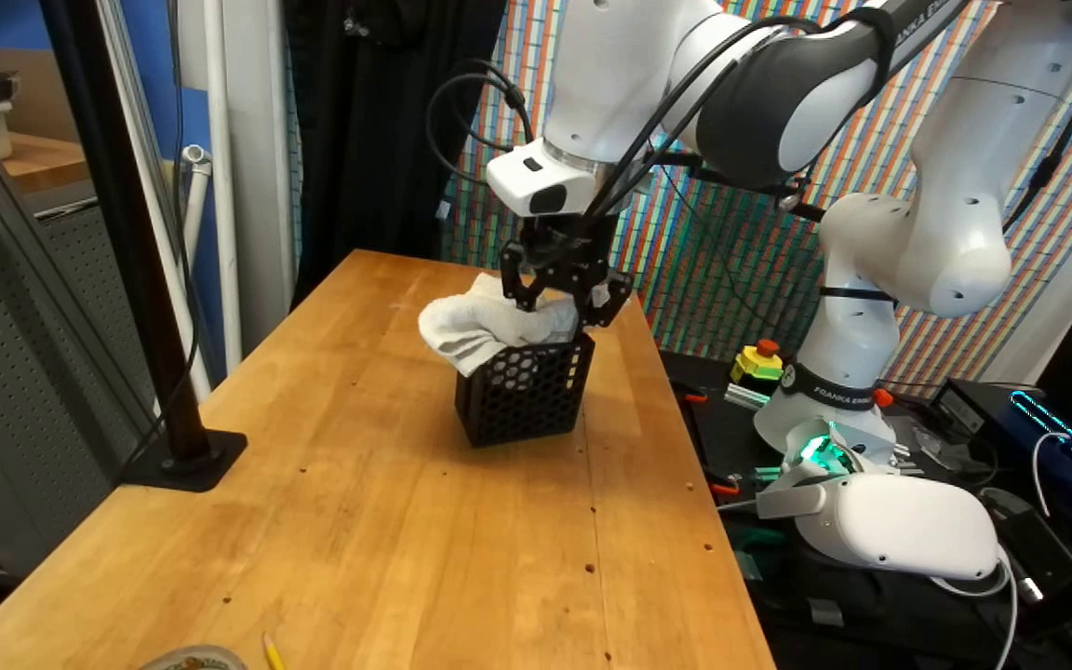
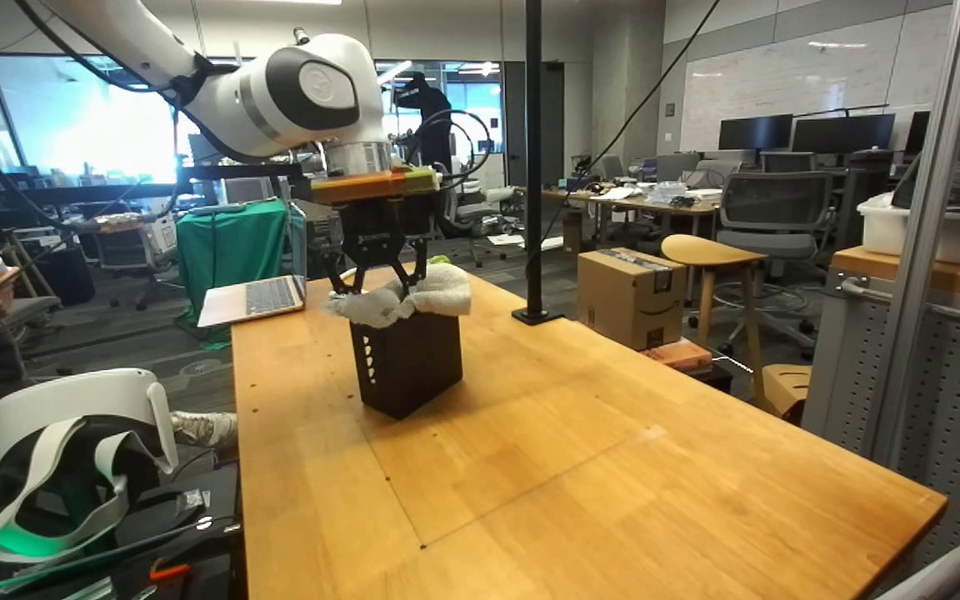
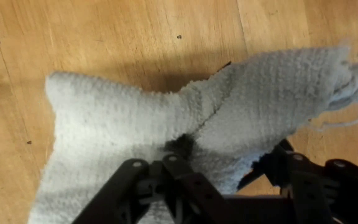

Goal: Pick up the cloth and put it in the box

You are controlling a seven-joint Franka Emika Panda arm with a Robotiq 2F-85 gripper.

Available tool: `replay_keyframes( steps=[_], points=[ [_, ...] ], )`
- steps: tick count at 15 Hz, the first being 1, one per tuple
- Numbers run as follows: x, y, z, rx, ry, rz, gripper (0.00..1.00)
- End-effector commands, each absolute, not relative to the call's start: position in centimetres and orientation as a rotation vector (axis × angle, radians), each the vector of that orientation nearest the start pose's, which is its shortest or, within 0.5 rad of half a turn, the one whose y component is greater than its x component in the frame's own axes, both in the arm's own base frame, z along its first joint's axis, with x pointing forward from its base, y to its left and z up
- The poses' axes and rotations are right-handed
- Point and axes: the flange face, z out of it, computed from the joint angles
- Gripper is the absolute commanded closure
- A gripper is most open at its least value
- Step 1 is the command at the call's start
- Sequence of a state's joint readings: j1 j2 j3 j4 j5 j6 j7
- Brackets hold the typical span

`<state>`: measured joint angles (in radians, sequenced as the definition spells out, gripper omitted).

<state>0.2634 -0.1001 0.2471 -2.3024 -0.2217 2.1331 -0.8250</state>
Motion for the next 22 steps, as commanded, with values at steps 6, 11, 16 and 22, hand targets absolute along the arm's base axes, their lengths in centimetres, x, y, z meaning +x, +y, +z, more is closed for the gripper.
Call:
replay_keyframes(
  steps=[6, 11, 16, 22],
  points=[
    [39.6, 23.5, 45.1, -2.435, -2.523, 0.195, 0.0],
    [41.6, 22.3, 46.3, -2.325, -2.785, 0.149, 0.33],
    [44.3, 21.5, 45.5, -2.199, -2.859, 0.022, 0.75],
    [45.2, 24.0, 42.6, -1.997, -2.685, -0.036, 0.86]
  ],
)
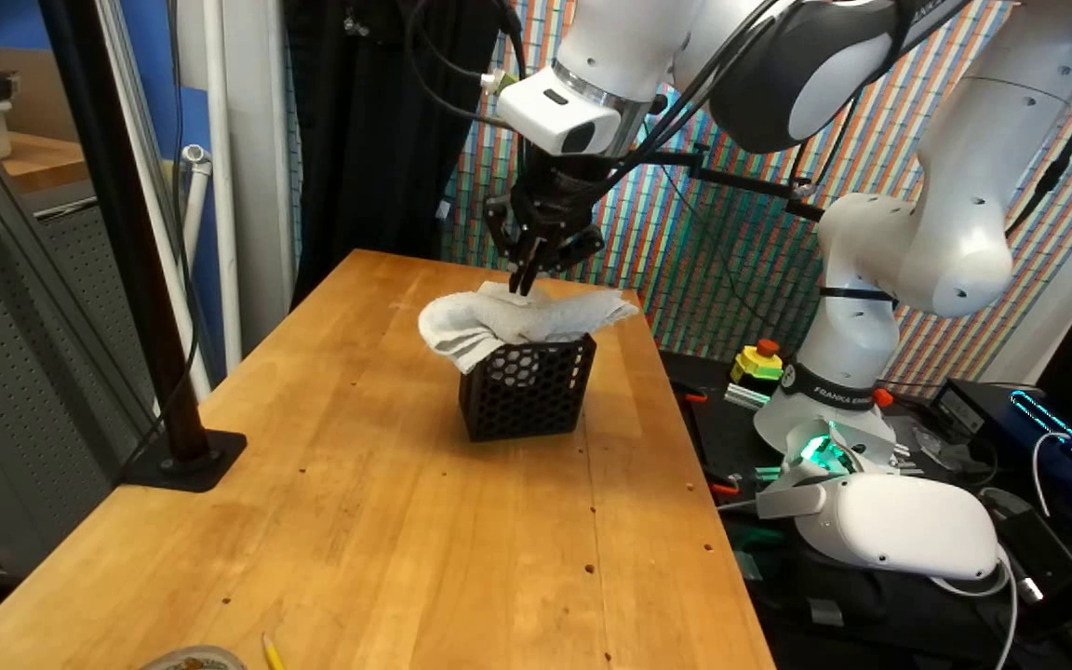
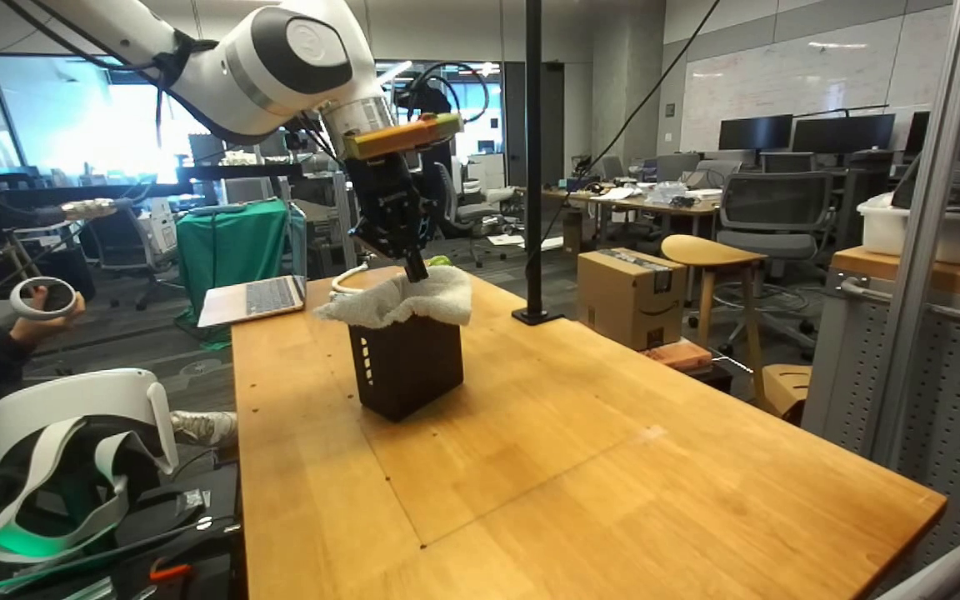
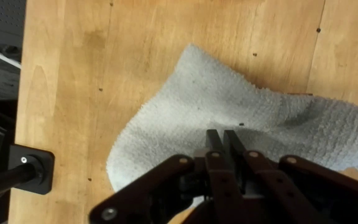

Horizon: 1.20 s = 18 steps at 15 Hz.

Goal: Pick up the cloth and put it in the box

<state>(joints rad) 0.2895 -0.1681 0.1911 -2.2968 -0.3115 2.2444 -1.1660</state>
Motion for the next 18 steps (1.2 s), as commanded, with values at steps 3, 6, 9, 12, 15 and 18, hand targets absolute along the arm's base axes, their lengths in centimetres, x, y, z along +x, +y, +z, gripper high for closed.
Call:
replay_keyframes(
  steps=[3, 6, 9, 12, 15, 18],
  points=[
    [44.6, 25.4, 42.3, 1.782, 2.414, 0.018, 0.84],
    [44.3, 25.9, 42.2, 1.794, 2.427, -0.008, 0.85],
    [44.4, 25.2, 41.6, 1.803, 2.417, -0.066, 0.86],
    [44.8, 23.9, 41.0, 1.842, 2.415, -0.109, 0.85],
    [45.4, 22.8, 40.2, 1.863, 2.417, -0.129, 0.85],
    [46.2, 21.8, 39.3, 1.818, 2.449, -0.121, 0.85]
  ],
)
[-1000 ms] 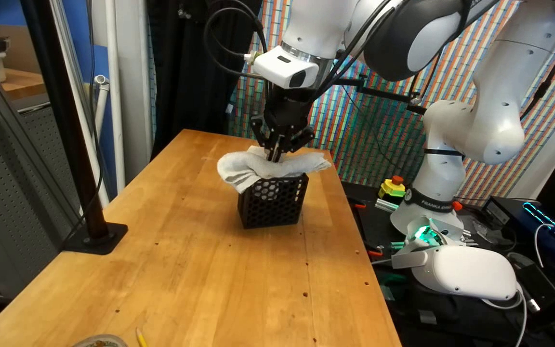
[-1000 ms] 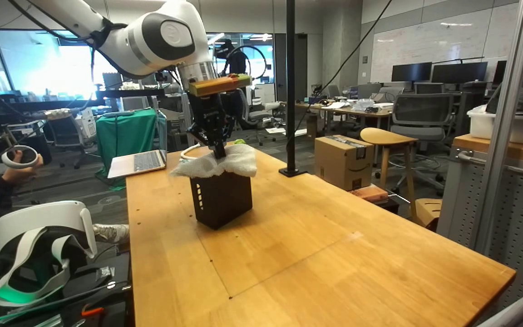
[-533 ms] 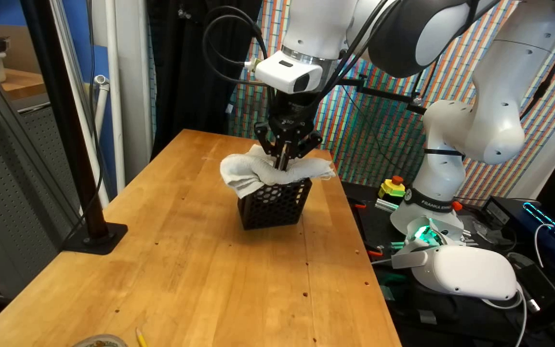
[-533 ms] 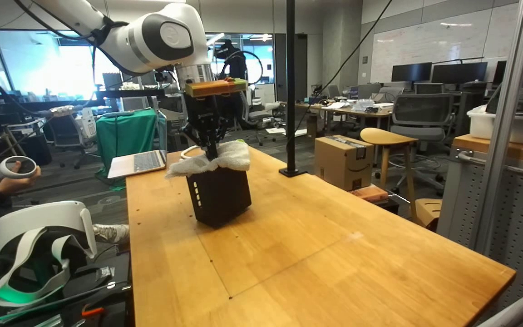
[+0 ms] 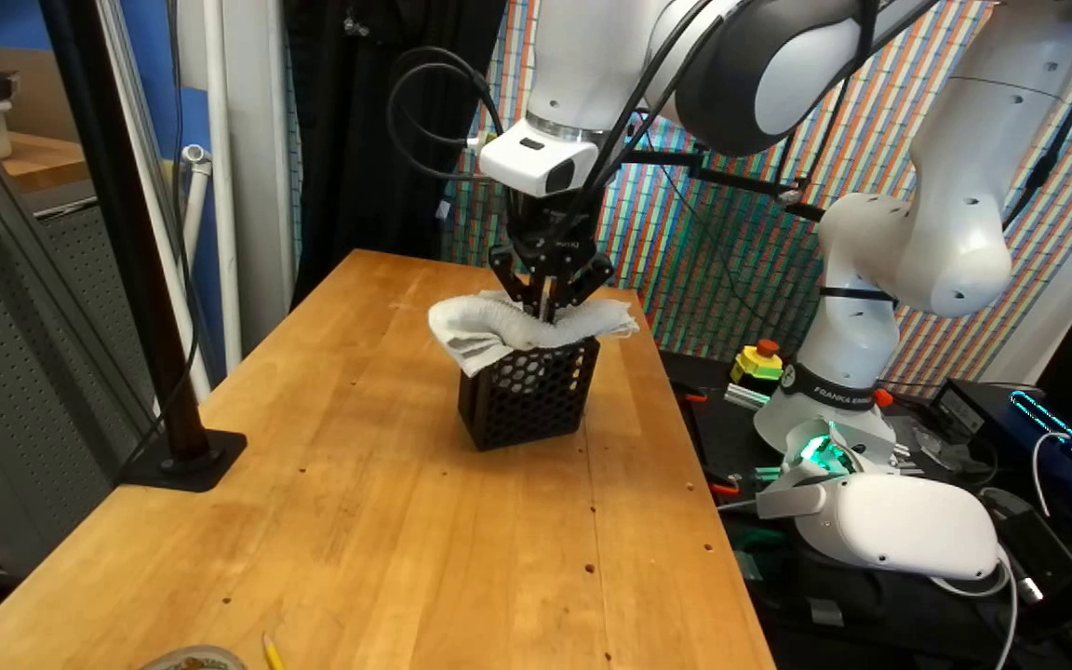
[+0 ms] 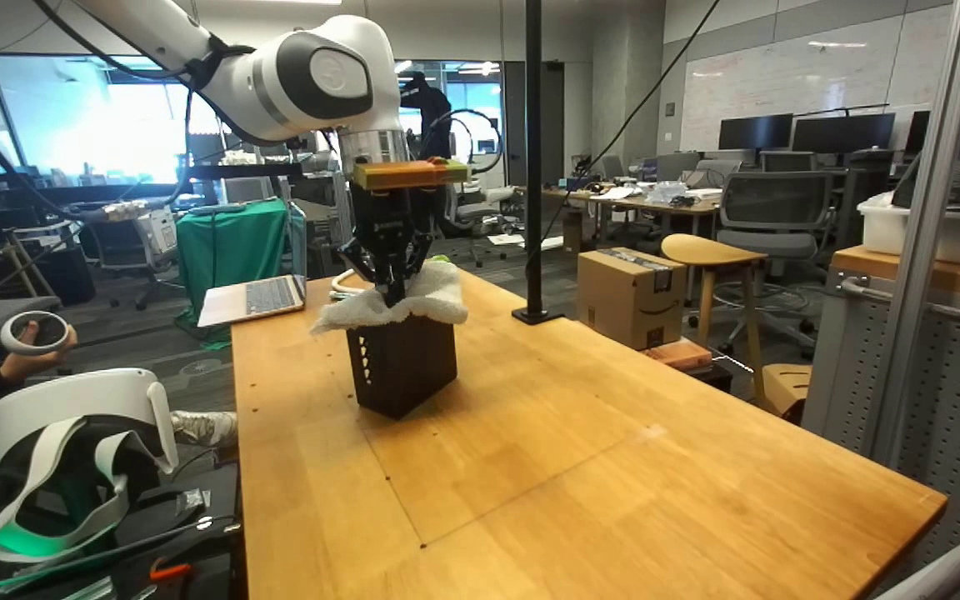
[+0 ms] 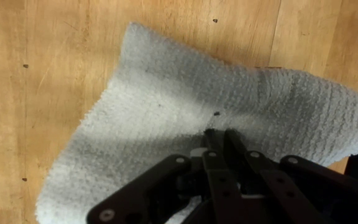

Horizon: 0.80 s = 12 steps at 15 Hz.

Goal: Pick up the cloth and put it in the box

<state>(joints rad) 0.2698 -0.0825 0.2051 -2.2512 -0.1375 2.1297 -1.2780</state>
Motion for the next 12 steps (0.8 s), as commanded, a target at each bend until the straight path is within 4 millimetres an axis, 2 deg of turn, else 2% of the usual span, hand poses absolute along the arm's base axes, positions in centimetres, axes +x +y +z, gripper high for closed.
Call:
replay_keyframes(
  steps=[1, 12],
  points=[
    [46.3, 21.6, 39.0, 1.806, 2.463, -0.121, 0.85],
    [48.0, 21.1, 33.5, 1.618, 2.634, -0.105, 0.85]
  ],
)
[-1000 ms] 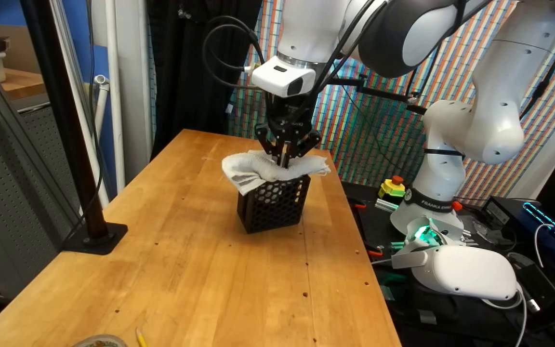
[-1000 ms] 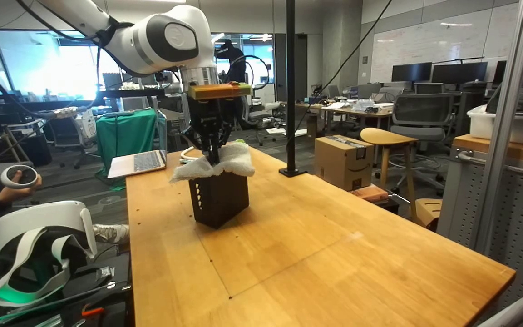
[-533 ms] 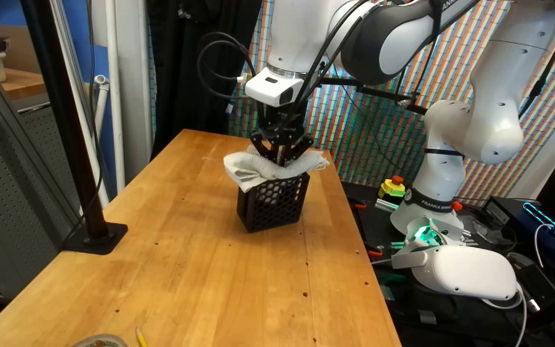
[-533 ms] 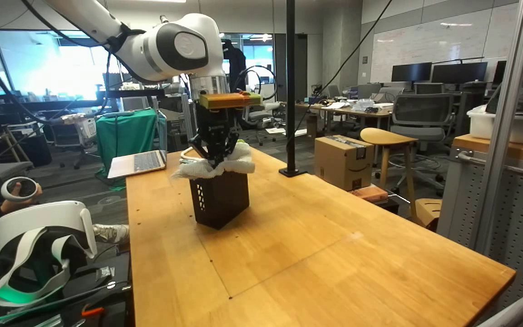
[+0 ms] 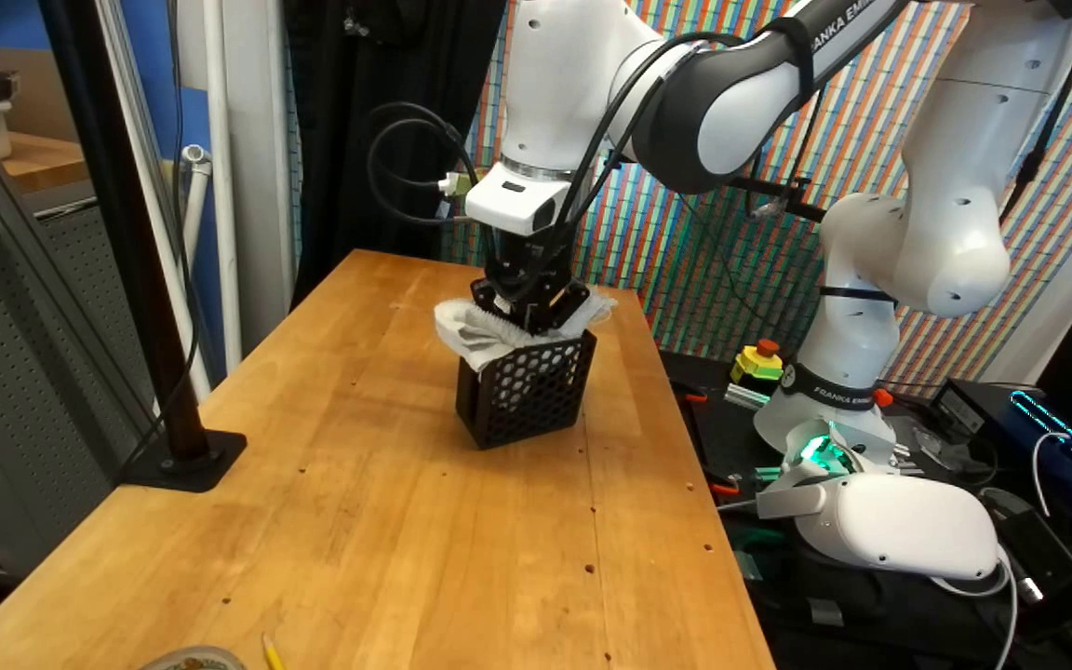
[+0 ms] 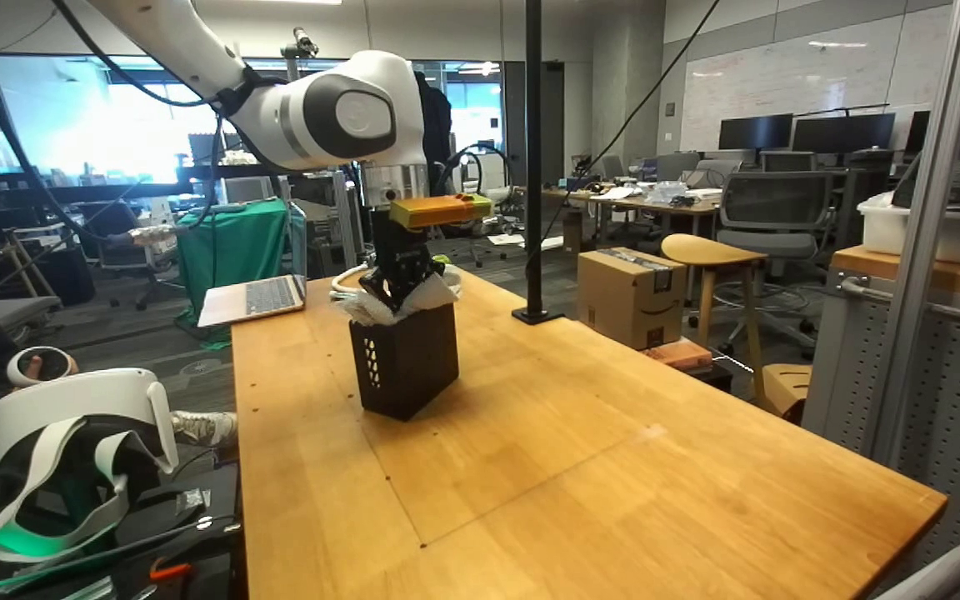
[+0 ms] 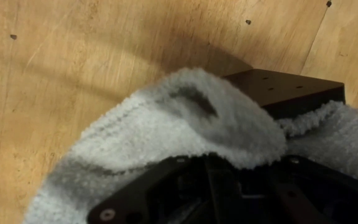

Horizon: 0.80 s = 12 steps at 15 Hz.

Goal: Pick up the cloth and put it in the box

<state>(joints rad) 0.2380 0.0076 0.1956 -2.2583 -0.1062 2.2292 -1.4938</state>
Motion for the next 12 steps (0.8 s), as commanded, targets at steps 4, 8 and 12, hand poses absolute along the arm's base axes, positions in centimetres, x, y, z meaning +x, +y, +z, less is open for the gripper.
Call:
replay_keyframes(
  steps=[4, 8, 12],
  points=[
    [47.7, 21.2, 34.1, 1.554, 2.634, -0.094, 0.85],
    [46.6, 21.8, 36.3, 1.503, 2.576, -0.084, 0.85],
    [44.7, 22.9, 39.6, 1.442, 2.489, -0.071, 0.85]
  ],
)
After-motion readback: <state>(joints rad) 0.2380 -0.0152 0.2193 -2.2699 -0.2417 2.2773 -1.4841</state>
